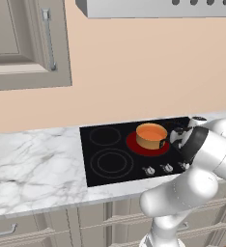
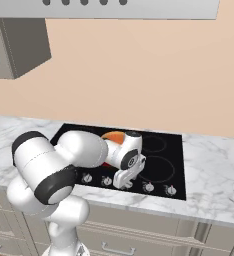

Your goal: Wait until the marinara sauce is simmered to a deep red color and then turn off the stove.

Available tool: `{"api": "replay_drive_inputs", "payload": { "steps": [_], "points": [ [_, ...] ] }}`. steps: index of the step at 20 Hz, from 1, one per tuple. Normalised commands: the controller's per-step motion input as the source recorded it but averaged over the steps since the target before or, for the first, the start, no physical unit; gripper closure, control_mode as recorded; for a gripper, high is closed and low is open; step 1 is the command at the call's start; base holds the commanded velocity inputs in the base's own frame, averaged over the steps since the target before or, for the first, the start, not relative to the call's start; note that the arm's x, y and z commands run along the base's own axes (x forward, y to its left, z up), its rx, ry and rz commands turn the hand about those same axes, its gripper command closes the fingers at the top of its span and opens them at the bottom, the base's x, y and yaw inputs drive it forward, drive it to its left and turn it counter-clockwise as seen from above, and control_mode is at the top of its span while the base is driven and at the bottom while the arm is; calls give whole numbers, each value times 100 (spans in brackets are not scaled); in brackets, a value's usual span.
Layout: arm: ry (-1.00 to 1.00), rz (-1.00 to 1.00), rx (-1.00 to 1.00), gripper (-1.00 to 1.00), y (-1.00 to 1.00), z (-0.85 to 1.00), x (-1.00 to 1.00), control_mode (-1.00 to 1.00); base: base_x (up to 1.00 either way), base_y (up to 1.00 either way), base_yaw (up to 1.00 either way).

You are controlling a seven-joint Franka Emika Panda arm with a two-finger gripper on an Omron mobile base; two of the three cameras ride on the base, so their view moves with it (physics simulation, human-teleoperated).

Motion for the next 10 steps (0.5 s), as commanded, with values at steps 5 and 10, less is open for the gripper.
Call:
{"api": "replay_drive_inputs", "payload": {
  "steps": [5,10],
  "points": [
    [0,0,0,-100,0,-2,0,-100,0,0,0],
    [0,0,0,-100,1,-10,0,-100,0,0,0]
  ]
}}
